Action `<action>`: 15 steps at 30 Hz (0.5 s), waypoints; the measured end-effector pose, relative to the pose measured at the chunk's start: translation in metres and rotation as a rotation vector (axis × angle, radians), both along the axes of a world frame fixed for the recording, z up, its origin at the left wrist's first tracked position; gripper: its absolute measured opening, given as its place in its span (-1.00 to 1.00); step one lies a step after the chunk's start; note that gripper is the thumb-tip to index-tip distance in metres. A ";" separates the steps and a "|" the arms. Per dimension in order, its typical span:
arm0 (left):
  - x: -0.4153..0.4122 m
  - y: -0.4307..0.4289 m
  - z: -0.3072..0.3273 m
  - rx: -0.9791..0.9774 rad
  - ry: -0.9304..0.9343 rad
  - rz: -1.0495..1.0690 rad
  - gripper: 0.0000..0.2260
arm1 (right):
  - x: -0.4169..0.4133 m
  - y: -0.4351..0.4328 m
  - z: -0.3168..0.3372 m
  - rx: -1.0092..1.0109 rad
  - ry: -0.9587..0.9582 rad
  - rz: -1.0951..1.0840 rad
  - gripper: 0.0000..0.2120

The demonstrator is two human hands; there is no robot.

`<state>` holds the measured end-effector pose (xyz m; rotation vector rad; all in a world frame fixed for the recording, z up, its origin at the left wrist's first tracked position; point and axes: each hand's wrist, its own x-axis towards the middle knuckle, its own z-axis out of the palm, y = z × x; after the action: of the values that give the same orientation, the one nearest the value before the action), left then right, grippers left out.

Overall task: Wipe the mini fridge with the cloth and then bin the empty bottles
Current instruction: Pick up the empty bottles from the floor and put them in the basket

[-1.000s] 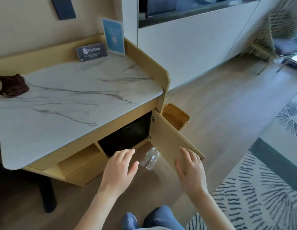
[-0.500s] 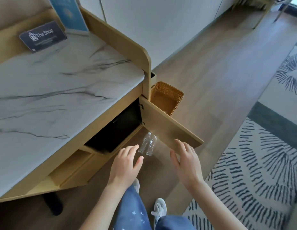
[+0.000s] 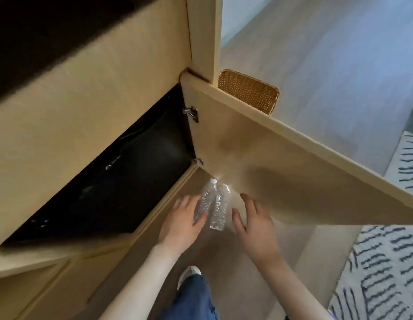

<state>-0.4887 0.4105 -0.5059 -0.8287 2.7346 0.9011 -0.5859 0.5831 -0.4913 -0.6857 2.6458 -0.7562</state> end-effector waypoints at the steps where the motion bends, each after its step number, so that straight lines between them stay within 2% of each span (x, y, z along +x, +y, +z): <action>1: -0.005 -0.005 -0.035 0.026 -0.017 -0.011 -0.54 | -0.004 -0.004 -0.036 -0.014 0.000 -0.014 -0.53; 6: -0.023 -0.019 -0.191 0.074 -0.005 -0.007 -0.50 | -0.017 -0.026 -0.196 -0.028 -0.022 -0.101 -0.56; 9: -0.034 -0.029 -0.263 0.088 0.011 0.029 -0.44 | -0.021 -0.038 -0.274 -0.009 -0.093 -0.148 -0.45; 12: -0.036 -0.032 -0.308 0.164 -0.042 0.094 -0.34 | -0.020 -0.045 -0.323 0.046 -0.176 -0.218 -0.30; 15: -0.036 -0.029 -0.334 0.234 -0.122 0.188 -0.27 | -0.020 -0.055 -0.348 0.126 -0.238 -0.274 -0.24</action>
<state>-0.5247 0.3817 -0.8399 -1.0657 2.4193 1.1386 -0.6058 0.5286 -0.8392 -0.1868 2.5651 -0.6851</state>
